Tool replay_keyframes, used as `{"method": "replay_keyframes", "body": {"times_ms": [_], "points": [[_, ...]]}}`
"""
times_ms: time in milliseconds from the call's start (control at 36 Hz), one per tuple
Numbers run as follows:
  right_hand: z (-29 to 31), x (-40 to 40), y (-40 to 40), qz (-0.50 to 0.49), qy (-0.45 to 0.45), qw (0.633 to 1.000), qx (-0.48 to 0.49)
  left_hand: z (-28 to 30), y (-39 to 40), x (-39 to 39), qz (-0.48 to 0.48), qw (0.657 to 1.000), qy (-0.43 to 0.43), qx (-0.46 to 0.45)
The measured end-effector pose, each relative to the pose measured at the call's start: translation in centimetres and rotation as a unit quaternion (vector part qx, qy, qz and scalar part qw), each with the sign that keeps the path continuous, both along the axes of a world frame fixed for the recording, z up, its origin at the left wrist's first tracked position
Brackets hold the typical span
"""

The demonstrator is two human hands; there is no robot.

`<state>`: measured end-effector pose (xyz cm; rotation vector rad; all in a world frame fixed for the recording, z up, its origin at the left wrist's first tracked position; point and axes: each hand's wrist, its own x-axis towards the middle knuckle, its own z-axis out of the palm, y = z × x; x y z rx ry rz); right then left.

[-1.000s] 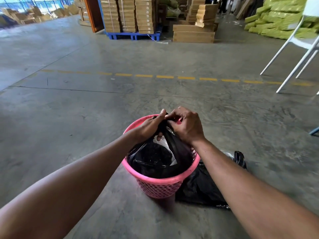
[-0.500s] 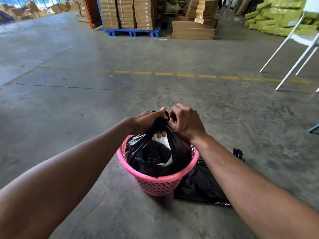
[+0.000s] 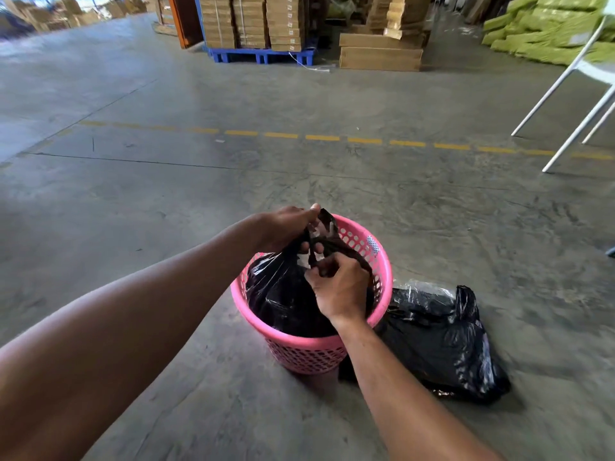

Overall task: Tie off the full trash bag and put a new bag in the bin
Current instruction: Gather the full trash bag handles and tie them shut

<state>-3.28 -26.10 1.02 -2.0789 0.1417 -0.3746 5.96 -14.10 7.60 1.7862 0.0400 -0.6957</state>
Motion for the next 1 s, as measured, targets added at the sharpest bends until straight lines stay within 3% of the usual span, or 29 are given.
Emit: {"method": "replay_keyframes", "body": {"times_ms": [83,111,167,222,306,444,528,667,778,889,1000], "points": [[0.1,0.4,-0.7,0.020,-0.009,1.000,-0.006,-0.4,-0.3,-0.9,-0.061,0.971,-0.190,0.134],[0.4,0.7,-1.0,0.015,-0.020,1.000,-0.001,-0.8,0.0,-0.9,-0.092,0.935,-0.276,0.203],[1.2,1.5,-1.9,-0.007,-0.058,0.998,0.020,-1.9,1.1,-1.2,-0.156,0.825,-0.437,0.323],[1.9,3.0,-2.7,-0.007,-0.079,0.997,0.018,-3.2,2.2,-1.7,-0.199,0.730,-0.542,0.366],[3.3,6.1,-3.6,0.079,-0.043,0.996,0.008,-4.4,3.1,-2.6,-0.223,0.668,-0.613,0.359],[5.6,8.9,-3.9,0.319,0.067,0.945,-0.017,-5.3,3.5,-3.2,-0.215,0.668,-0.634,0.324],[7.0,8.7,-4.0,0.374,0.098,0.922,-0.024,-5.4,3.0,-3.3,-0.225,0.678,-0.627,0.312],[6.3,9.8,-5.4,0.323,0.088,0.942,-0.005,-5.7,2.9,-3.9,-0.187,0.704,-0.616,0.299],[5.2,10.1,-6.5,0.283,0.105,0.953,-0.010,-6.5,2.7,-5.0,-0.072,0.762,-0.583,0.271],[4.0,9.5,-7.3,0.232,0.124,0.965,-0.007,-7.1,3.4,-4.9,-0.005,0.735,-0.563,0.378],[2.4,9.2,-8.2,0.164,0.123,0.972,-0.117,-9.0,5.6,-4.9,-0.041,0.725,-0.470,0.502]]}}
